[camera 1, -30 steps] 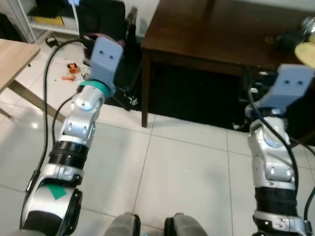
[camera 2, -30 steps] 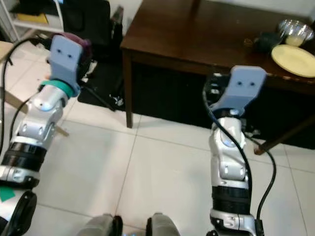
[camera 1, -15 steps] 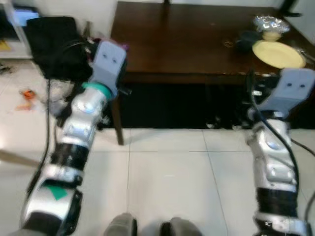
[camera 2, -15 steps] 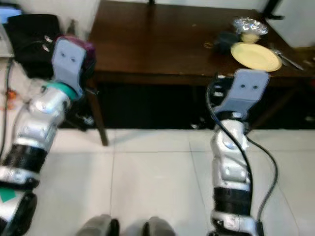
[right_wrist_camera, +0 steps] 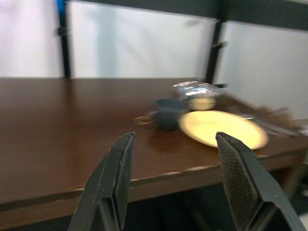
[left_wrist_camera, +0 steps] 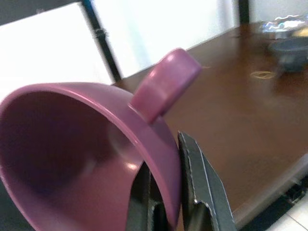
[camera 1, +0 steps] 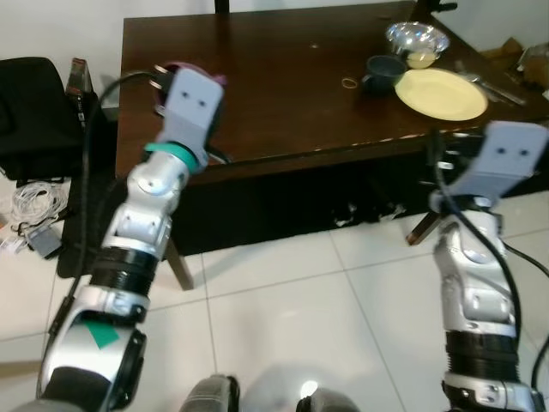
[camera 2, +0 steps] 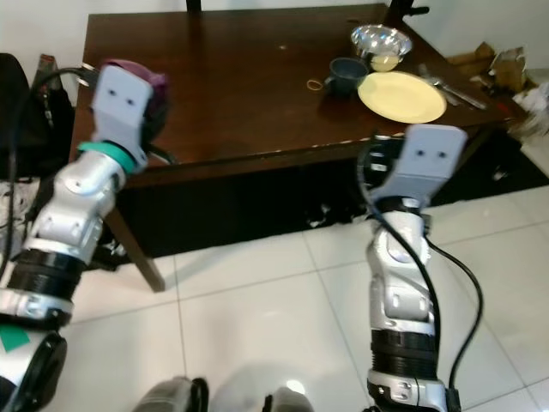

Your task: Setting the table

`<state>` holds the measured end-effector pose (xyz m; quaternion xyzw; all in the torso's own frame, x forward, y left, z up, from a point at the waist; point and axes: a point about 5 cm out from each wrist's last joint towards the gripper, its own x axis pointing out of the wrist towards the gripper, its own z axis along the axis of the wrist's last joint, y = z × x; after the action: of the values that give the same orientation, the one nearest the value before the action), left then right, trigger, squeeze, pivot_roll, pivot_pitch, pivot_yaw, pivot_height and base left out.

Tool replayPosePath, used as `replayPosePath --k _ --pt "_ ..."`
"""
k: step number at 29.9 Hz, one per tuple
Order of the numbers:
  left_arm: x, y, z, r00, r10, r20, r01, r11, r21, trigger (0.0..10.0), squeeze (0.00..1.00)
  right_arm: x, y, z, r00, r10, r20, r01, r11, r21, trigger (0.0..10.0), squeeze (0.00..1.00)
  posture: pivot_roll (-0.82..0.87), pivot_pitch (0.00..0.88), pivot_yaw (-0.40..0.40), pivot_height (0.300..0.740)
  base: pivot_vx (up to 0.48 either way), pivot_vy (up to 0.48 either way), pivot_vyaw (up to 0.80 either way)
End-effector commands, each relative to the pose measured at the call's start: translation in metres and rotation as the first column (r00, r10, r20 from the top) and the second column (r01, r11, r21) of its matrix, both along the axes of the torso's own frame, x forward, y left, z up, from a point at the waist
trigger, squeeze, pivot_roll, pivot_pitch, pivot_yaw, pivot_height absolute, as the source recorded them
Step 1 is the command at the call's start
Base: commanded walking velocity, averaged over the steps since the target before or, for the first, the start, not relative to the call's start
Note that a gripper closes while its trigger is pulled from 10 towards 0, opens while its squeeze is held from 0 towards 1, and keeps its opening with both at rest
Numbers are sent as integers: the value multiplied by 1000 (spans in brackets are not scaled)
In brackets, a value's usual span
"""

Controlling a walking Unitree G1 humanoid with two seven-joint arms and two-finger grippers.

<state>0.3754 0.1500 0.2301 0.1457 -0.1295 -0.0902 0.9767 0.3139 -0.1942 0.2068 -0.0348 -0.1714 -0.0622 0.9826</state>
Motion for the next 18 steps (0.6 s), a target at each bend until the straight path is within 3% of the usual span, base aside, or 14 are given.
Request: replayPosePath --k 1,18 --pt "0 -5 -3 1000 -6 -2 6 1000 9 10000 0 -2 -5 0 1000 -11 2 11 1000 6 10000 0 -20 14 61 740 311 0 0" --pt "2 -5 0 1000 5 16 -6 1000 9 10000 0 -1 -1 1 1000 9 11 -9 1000 8 10000 0 -19 12 60 740 470 0 0"
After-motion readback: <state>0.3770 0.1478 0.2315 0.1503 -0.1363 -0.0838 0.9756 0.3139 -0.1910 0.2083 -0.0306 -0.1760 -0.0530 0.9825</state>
